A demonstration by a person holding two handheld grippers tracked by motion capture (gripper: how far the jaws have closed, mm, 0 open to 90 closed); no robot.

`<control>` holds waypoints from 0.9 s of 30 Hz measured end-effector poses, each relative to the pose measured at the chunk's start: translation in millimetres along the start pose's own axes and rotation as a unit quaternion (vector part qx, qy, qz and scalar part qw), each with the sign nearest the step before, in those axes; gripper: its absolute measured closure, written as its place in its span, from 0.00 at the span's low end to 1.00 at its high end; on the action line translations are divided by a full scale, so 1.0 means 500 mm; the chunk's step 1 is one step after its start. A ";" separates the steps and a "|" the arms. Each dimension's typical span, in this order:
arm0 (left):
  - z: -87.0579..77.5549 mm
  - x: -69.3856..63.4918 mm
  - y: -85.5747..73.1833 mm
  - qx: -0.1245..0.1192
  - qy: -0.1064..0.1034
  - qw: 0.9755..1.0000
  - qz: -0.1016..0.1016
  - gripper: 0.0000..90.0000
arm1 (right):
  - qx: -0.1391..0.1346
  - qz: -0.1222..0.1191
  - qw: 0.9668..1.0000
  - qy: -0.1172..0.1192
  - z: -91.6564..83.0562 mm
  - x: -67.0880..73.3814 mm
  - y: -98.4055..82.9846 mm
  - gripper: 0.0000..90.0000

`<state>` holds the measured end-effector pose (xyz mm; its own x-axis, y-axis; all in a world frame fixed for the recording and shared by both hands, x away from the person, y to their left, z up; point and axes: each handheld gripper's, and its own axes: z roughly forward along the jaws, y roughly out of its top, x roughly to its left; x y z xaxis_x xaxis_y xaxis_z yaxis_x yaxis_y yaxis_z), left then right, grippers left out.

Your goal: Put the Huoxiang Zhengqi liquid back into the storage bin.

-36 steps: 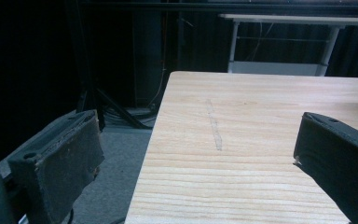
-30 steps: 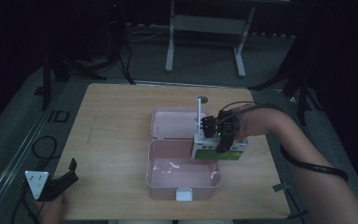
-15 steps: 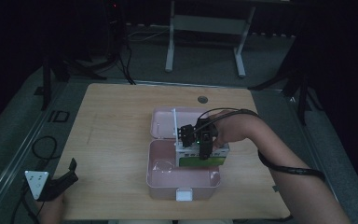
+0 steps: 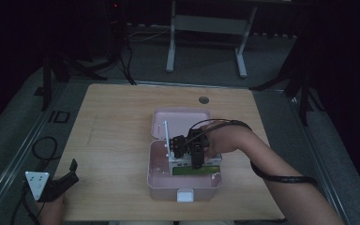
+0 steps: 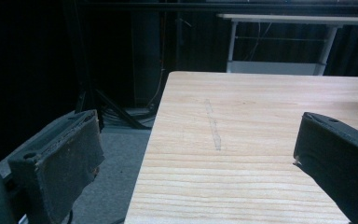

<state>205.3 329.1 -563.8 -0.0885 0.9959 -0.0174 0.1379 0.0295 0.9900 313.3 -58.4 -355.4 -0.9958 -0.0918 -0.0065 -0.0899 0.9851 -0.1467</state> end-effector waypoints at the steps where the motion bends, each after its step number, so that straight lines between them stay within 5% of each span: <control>1: 0.000 0.000 0.000 0.000 0.000 1.000 0.000 0.01 | -0.001 0.002 1.000 0.002 0.005 0.000 0.001 0.70; 14: 0.001 0.000 0.000 0.000 0.000 1.000 0.000 0.01 | 0.009 0.012 0.999 0.029 0.121 0.003 0.011 0.70; 27: 0.001 0.001 0.000 0.000 -0.001 1.000 0.000 0.01 | 0.009 0.014 0.999 0.043 0.202 0.004 0.024 0.70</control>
<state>205.7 329.8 -563.9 -0.0869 0.9961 -0.0177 0.1389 0.0297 0.9899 312.4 -61.6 -457.0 -0.9959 -0.0515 0.0745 -0.0633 0.9841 -0.1657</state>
